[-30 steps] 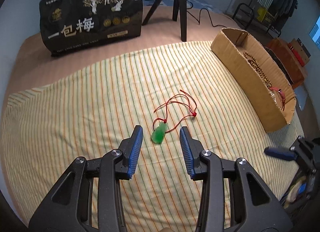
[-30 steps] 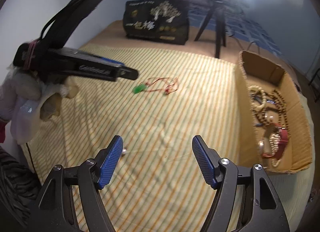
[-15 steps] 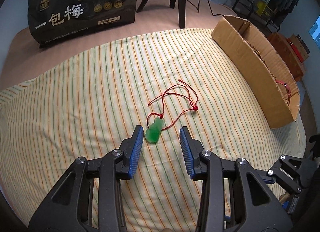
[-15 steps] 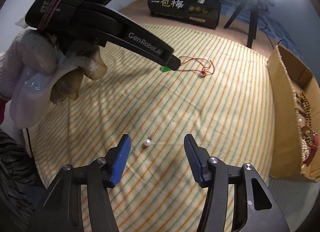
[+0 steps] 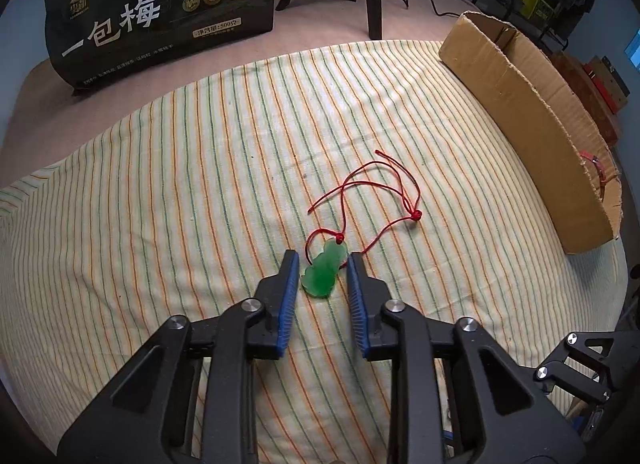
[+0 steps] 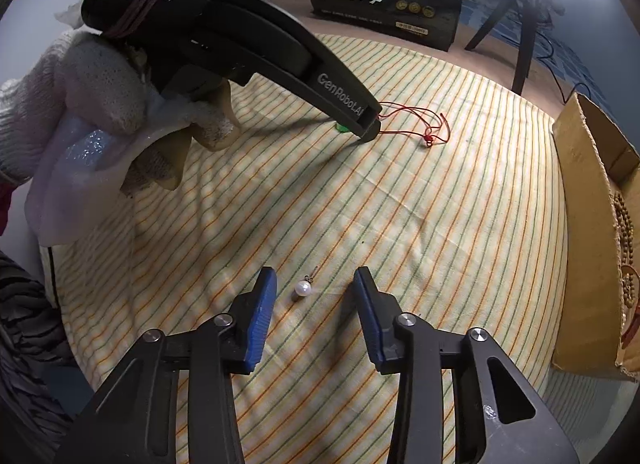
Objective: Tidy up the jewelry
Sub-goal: 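Close left tool on jade pendant while right tool grips second pearl earring, then lift and carry pendant in left tool and earring in right tool to box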
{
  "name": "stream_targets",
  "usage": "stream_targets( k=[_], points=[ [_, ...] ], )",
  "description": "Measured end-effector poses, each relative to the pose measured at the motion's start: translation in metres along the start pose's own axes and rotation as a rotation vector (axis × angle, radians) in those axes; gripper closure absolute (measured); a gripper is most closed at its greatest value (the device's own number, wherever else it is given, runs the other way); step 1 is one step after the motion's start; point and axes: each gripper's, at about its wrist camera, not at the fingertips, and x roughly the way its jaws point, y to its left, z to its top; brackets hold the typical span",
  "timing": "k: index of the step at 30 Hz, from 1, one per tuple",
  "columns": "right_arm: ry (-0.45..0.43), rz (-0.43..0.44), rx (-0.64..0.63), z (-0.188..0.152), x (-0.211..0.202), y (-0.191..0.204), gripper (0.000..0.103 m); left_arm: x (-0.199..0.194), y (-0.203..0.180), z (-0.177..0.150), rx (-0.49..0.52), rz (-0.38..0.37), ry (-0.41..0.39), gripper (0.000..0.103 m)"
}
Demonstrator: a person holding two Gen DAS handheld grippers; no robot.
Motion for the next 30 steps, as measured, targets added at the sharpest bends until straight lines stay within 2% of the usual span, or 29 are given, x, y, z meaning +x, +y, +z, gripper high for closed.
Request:
stream_targets(
  k=[2,5,7,10,19,30],
  points=[
    [0.006,-0.003,-0.006,0.000,0.002,0.002,0.069,0.000,0.001,-0.001,-0.004,-0.004,0.002,0.085],
    [0.014,0.001,-0.013,-0.001,0.003,0.005,0.079,0.002,0.000,0.000,-0.006,-0.002,0.000,0.086],
    [0.015,0.016,-0.010,0.000,0.005,0.006,0.092,0.002,0.000,0.001,-0.010,-0.002,-0.002,0.086],
    [0.015,0.025,-0.002,0.000,0.005,0.008,0.096,-0.001,0.002,0.000,-0.016,0.000,-0.008,0.086],
    [-0.011,0.028,0.018,-0.002,-0.005,-0.001,0.096,-0.023,0.007,0.001,-0.044,-0.009,-0.057,0.086],
    [-0.084,0.010,0.045,-0.005,-0.038,-0.011,0.096,-0.066,0.000,0.008,-0.061,-0.044,-0.167,0.086]
  ],
)
